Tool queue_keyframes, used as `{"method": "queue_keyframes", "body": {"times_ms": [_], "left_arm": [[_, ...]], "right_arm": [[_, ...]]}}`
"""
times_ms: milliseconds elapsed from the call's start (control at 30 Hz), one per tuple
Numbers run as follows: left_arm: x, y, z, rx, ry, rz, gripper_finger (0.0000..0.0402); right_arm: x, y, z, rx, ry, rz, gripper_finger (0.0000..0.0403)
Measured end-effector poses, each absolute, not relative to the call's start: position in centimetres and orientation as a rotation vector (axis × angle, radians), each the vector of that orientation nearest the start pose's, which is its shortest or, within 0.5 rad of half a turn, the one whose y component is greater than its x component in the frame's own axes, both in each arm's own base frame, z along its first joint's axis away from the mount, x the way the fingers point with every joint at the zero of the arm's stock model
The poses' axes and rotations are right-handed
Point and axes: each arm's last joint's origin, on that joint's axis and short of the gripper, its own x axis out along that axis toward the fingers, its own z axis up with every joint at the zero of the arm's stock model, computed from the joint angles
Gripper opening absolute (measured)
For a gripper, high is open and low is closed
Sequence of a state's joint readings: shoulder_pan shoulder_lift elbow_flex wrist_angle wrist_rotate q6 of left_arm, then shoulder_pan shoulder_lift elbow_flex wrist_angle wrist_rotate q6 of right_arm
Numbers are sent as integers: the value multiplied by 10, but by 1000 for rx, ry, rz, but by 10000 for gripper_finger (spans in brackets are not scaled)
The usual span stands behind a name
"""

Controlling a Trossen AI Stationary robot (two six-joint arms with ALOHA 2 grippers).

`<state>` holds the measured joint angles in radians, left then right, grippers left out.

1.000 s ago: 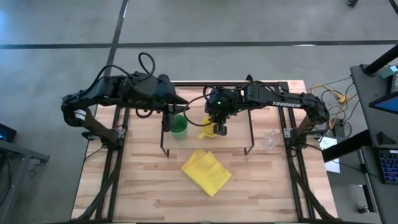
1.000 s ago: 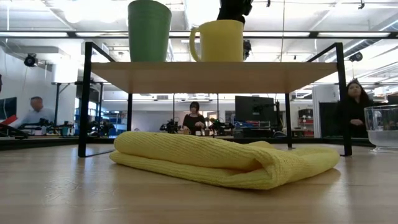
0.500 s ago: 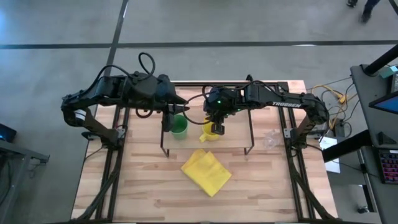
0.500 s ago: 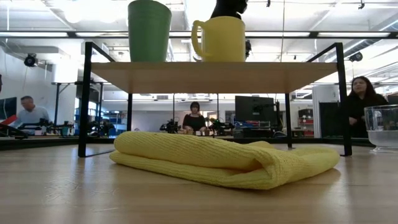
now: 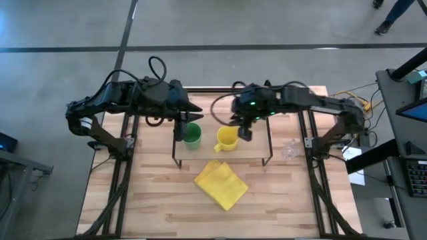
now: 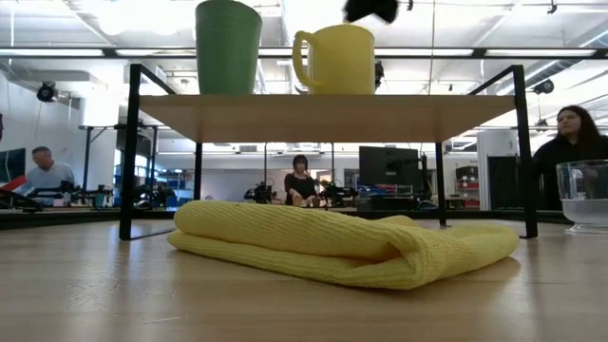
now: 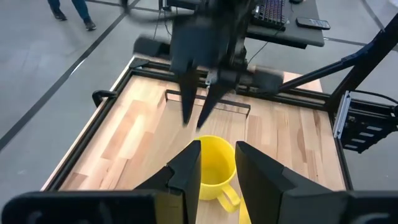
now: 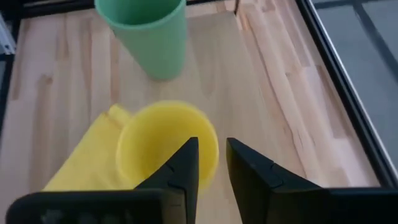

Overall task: Stack small to large cups/mugs on shelf
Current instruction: Put the transparent mug on the shelf

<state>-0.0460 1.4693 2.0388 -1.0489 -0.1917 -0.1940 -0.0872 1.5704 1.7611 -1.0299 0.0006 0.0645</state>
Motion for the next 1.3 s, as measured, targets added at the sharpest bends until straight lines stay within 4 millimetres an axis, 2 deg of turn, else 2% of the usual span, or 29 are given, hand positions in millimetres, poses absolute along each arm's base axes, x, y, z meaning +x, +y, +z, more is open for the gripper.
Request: {"method": "queue_keyframes", "body": {"times_ms": [233,500,867,1133,1300], "left_arm": [[253,-6,504,-133,460,189,86],[253,-6,504,-133,461,191,86],[255,-6,500,-130,478,194,86],[255,-6,500,-129,478,198,86],[255,-5,500,-124,475,217,86]], "right_arm": [[255,-22,425,202,884,-159,69],[218,-21,424,270,1003,-303,68],[187,-19,392,306,1108,-392,62],[157,-17,369,376,1126,-463,61],[147,-16,349,398,1137,-482,61]]}}
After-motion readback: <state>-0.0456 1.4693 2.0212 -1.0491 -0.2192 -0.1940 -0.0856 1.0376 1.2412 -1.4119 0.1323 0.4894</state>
